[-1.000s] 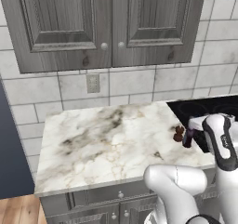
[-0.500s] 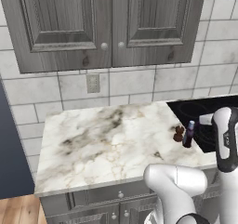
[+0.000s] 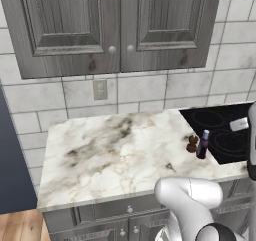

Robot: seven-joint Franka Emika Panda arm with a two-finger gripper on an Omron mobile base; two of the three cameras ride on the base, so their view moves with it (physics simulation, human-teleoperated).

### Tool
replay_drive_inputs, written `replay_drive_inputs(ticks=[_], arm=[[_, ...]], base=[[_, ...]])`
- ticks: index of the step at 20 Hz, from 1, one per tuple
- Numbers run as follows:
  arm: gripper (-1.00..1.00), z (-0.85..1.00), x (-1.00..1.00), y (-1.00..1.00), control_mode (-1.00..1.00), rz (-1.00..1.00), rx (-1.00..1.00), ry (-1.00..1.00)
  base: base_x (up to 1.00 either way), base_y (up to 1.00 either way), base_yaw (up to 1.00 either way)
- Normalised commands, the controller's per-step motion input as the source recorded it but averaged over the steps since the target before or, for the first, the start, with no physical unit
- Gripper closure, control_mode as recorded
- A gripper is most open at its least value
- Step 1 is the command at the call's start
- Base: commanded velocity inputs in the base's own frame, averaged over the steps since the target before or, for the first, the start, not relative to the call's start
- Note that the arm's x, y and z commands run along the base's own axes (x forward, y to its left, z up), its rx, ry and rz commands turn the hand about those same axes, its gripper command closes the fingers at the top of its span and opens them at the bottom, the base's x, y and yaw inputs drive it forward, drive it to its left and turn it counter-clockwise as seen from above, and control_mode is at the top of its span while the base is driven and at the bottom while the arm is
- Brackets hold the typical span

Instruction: Take 2 condiments from the cabinet and move them on the counter near the stove.Make sure the condiments are lined up with each other, next to each other.

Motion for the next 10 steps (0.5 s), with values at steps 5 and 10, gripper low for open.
replay_drive_inputs(ticks=[5,10], arm=[[-1.00,0.34,-0.60,-0.03,-1.00,0.04,-0.03,0.27],[-1.00,0.04,-0.65,0.00,-1.00,0.01,0.00,0.05]], base=[[0.00,0.00,0.00],[0.00,0.00,0.00]])
